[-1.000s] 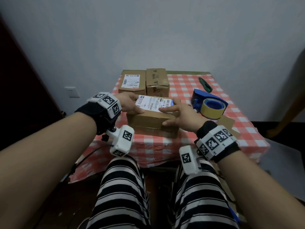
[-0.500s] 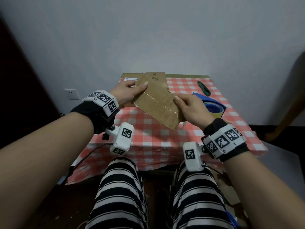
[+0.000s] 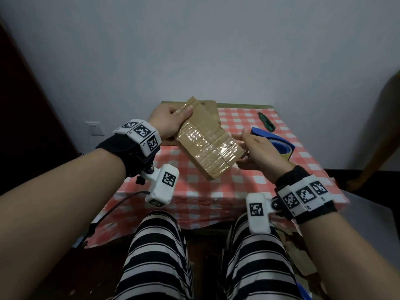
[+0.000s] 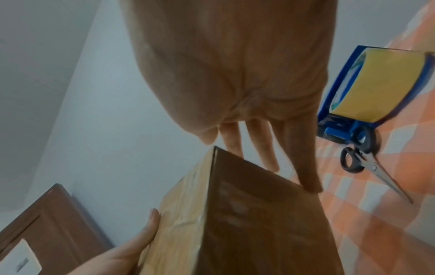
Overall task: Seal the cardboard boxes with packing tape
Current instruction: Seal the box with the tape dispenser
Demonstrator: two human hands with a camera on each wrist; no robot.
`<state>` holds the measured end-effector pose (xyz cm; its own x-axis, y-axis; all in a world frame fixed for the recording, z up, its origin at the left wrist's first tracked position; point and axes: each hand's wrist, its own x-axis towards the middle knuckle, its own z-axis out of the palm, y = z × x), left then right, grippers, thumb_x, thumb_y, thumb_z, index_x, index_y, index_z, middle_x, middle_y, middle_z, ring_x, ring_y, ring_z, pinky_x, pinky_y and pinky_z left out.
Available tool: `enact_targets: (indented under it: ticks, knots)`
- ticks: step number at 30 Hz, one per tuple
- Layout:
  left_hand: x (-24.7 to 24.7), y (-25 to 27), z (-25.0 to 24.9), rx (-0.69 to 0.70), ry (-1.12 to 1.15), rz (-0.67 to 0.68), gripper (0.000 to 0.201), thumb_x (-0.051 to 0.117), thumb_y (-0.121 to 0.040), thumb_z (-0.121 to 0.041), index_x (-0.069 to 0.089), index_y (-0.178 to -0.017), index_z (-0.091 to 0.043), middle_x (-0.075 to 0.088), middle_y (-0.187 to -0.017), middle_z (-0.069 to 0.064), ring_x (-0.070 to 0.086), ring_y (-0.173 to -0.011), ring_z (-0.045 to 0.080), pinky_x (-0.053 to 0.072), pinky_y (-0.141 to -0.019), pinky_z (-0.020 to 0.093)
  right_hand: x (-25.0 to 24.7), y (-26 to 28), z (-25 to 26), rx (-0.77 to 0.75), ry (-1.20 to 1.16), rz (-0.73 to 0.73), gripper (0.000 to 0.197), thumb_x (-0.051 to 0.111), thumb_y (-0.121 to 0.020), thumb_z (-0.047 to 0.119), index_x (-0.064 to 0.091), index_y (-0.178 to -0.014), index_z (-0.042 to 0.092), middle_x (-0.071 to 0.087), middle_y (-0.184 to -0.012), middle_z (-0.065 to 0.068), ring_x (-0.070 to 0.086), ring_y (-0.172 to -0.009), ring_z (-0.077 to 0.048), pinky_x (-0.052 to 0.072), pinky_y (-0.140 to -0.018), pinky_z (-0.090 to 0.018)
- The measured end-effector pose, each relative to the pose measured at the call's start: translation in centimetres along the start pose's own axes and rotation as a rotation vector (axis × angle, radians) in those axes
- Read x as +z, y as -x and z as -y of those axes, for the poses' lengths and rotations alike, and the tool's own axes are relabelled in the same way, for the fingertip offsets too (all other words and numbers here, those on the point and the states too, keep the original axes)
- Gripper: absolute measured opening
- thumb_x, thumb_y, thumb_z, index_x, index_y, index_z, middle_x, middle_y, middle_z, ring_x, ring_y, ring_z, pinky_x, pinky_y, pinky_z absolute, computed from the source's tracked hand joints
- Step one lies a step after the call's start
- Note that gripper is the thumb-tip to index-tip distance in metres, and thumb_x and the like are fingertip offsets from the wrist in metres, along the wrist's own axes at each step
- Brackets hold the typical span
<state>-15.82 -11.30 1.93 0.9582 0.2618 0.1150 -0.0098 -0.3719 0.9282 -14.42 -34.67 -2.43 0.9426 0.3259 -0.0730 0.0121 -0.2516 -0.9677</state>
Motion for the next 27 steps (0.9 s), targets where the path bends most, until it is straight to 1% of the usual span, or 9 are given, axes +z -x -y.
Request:
enact_targets:
  ticks: [2, 5, 7, 9, 12, 16, 20, 23, 27]
  knots:
    - [0.2, 0.0, 0.1, 0.007, 0.0, -0.02, 0.017, 0.059, -0.094, -0.037, 0.067, -0.088, -0.024, 0.066, -0.081, 0.002, 0.066, -0.081, 0.028, 0.058, -0.078, 0.048, 0.0, 0.5, 0.1, -0.06, 0.006, 0.101, 0.039, 0.045, -0.097, 0.053, 0.06, -0.128, 0.034, 0.067, -0.116, 0.006, 0.065, -0.092, -0.016, 0.055, -0.089, -0.042]
    - [0.4, -0.1, 0.3, -0.004, -0.024, -0.025, 0.021, 0.057, -0.094, -0.038, 0.067, -0.098, -0.02, 0.065, -0.08, 0.001, 0.066, -0.075, 0.027, 0.057, -0.07, 0.043, 0.4, 0.9, -0.3, -0.188, 0.067, 0.196, 0.033, 0.053, -0.1, 0.029, 0.061, -0.132, 0.026, 0.071, -0.107, 0.0, 0.065, -0.091, -0.014, 0.055, -0.087, -0.038]
    - [0.4, -0.1, 0.5, 0.001, -0.045, -0.022, 0.027, 0.058, -0.094, -0.04, 0.069, -0.1, -0.016, 0.063, -0.075, 0.0, 0.063, -0.071, 0.025, 0.054, -0.068, 0.038, 0.7, 0.8, -0.5, -0.218, 0.074, 0.12, 0.03, 0.056, -0.099, 0.021, 0.065, -0.127, 0.02, 0.074, -0.103, -0.003, 0.068, -0.088, -0.015, 0.057, -0.084, -0.041]
    - [0.3, -0.2, 0.9, 0.018, -0.052, -0.023, 0.023, 0.059, -0.093, -0.041, 0.071, -0.09, -0.021, 0.064, -0.072, -0.001, 0.062, -0.072, 0.026, 0.052, -0.07, 0.039, 0.9, 0.7, -0.6, -0.206, 0.008, 0.032, 0.021, 0.063, -0.093, 0.015, 0.072, -0.113, 0.015, 0.075, -0.095, -0.006, 0.07, -0.082, -0.016, 0.06, -0.078, -0.041]
    - [0.4, -0.1, 1.2, 0.031, -0.036, -0.02, 0.024, 0.062, -0.086, -0.048, 0.073, -0.084, -0.026, 0.07, -0.079, 0.003, 0.068, -0.081, 0.032, 0.056, -0.078, 0.048, 0.9, 0.7, -0.9, -0.188, -0.098, -0.026, 0.011, 0.066, -0.091, 0.013, 0.074, -0.093, 0.006, 0.074, -0.083, -0.009, 0.07, -0.071, -0.014, 0.061, -0.071, -0.04]
    - [0.4, 0.2, 1.4, 0.057, 0.012, -0.028, 0.016, 0.062, -0.09, -0.039, 0.072, -0.088, -0.026, 0.072, -0.095, 0.009, 0.069, -0.09, 0.03, 0.056, -0.081, 0.049, 0.3, 0.3, -2.2, -0.079, -0.205, -0.03, 0.027, 0.055, -0.099, 0.013, 0.067, -0.1, -0.011, 0.073, -0.095, -0.016, 0.071, -0.082, -0.017, 0.061, -0.071, -0.033]
    - [0.6, 0.3, 1.6, 0.058, 0.029, -0.023, 0.017, 0.063, -0.088, -0.041, 0.072, -0.086, -0.027, 0.072, -0.099, 0.013, 0.069, -0.093, 0.033, 0.057, -0.08, 0.051, 0.2, 0.2, -3.0, -0.02, -0.252, 0.02, 0.032, 0.052, -0.1, 0.029, 0.068, -0.114, 0.005, 0.071, -0.117, -0.008, 0.067, -0.108, -0.019, 0.058, -0.089, -0.039]
    - [0.8, 0.3, 1.4, 0.058, 0.014, -0.023, 0.019, 0.064, -0.084, -0.046, 0.071, -0.083, -0.029, 0.072, -0.1, 0.013, 0.068, -0.093, 0.033, 0.056, -0.08, 0.054, 0.7, 0.2, -2.4, -0.048, -0.187, 0.076, 0.04, 0.059, -0.092, 0.039, 0.07, -0.111, 0.005, 0.072, -0.112, -0.012, 0.067, -0.102, -0.022, 0.056, -0.093, -0.042]
    - [0.9, -0.1, 1.6, 0.076, 0.032, -0.025, 0.018, 0.061, -0.094, -0.03, 0.07, -0.094, -0.015, 0.07, -0.101, 0.017, 0.068, -0.092, 0.035, 0.056, -0.08, 0.056, 0.9, 0.1, -1.9, -0.086, -0.163, 0.061, 0.025, 0.067, -0.089, 0.024, 0.073, -0.104, 0.006, 0.074, -0.099, -0.012, 0.067, -0.09, -0.02, 0.056, -0.092, -0.047]
